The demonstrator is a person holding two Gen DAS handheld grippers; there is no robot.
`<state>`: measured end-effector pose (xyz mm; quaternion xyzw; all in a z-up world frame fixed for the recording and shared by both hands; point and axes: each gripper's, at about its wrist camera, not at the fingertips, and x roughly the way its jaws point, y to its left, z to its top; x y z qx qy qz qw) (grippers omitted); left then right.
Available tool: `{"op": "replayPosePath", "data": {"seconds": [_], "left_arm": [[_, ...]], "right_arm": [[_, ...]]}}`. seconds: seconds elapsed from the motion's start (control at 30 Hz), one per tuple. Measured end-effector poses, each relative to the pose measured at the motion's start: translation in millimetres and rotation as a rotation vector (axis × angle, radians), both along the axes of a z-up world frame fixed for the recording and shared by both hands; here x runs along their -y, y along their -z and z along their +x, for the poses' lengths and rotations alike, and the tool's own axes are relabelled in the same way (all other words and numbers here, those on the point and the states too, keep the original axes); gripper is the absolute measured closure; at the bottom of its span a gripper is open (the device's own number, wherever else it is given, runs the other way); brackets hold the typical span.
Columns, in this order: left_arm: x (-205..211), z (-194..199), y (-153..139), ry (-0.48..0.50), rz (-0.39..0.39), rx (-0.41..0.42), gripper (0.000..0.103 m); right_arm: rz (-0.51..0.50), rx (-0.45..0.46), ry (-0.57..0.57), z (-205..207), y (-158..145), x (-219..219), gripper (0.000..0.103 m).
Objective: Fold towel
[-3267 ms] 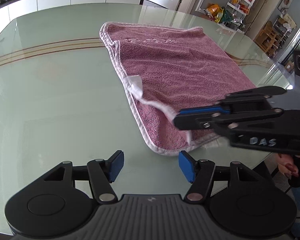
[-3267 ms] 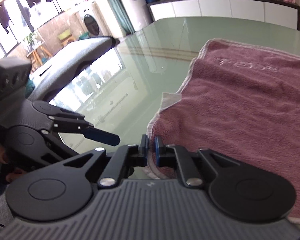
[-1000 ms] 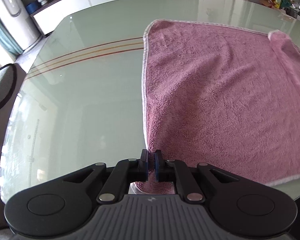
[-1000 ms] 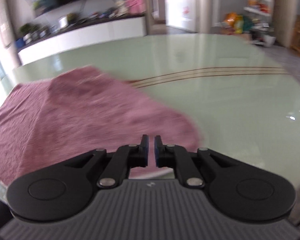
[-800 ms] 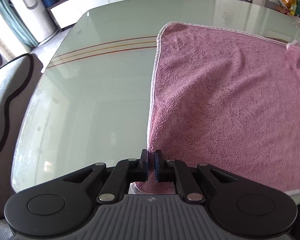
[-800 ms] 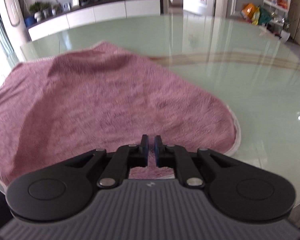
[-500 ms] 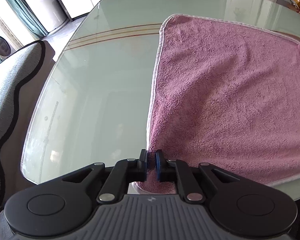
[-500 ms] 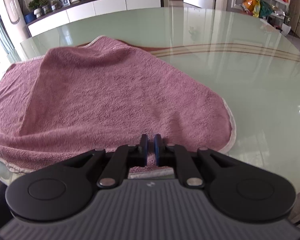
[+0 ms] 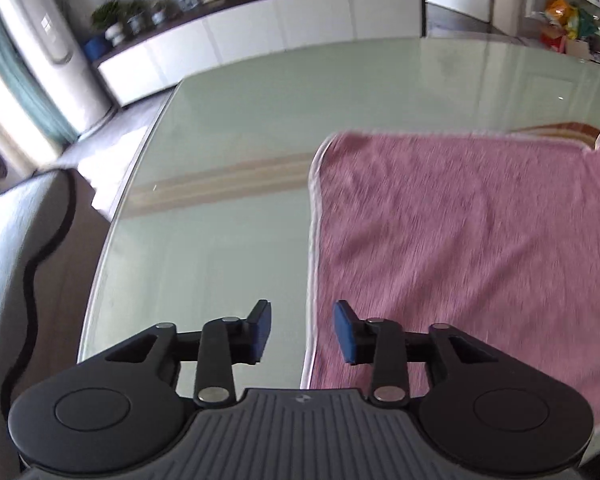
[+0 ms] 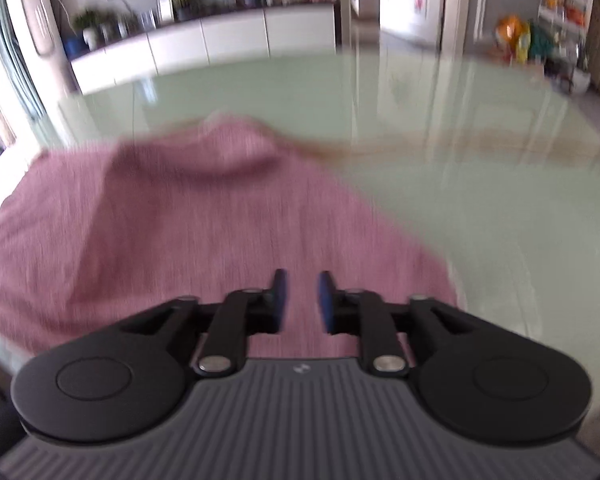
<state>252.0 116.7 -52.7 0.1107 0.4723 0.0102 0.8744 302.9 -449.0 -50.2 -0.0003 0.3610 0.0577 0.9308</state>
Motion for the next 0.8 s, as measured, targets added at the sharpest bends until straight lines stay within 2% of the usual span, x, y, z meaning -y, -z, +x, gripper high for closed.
{"op": "replayPosePath", "data": {"seconds": [0.17, 0.27, 0.4, 0.5, 0.67, 0.7, 0.73, 0.77, 0.8], "left_arm": [[26, 69, 24, 0.091, 0.072, 0.029, 0.050], [33, 107, 40, 0.137, 0.070, 0.037, 0.050], [37, 133, 55, 0.190, 0.067, 0.021, 0.050], [33, 144, 66, 0.223, 0.086, 0.001, 0.050], [26, 152, 69, 0.248, 0.054, 0.002, 0.051], [26, 152, 69, 0.248, 0.047, 0.002, 0.056], [25, 153, 69, 0.250, 0.033, -0.001, 0.061], [25, 154, 69, 0.256, 0.008, -0.007, 0.077], [25, 154, 69, 0.265, -0.021, -0.019, 0.093]], "right_arm": [[0.000, 0.015, -0.056, 71, -2, -13, 0.071], [-0.006, -0.006, -0.097, 122, 10, -26, 0.071], [0.008, -0.054, -0.165, 162, 22, -37, 0.069], [0.023, -0.082, -0.216, 175, 28, -43, 0.061], [-0.007, -0.115, -0.279, 177, 43, -56, 0.063], [-0.015, -0.118, -0.285, 176, 46, -58, 0.066], [-0.008, -0.121, -0.289, 174, 46, -59, 0.076], [-0.001, -0.123, -0.293, 173, 46, -60, 0.081], [0.004, -0.124, -0.296, 171, 46, -61, 0.090]]}}
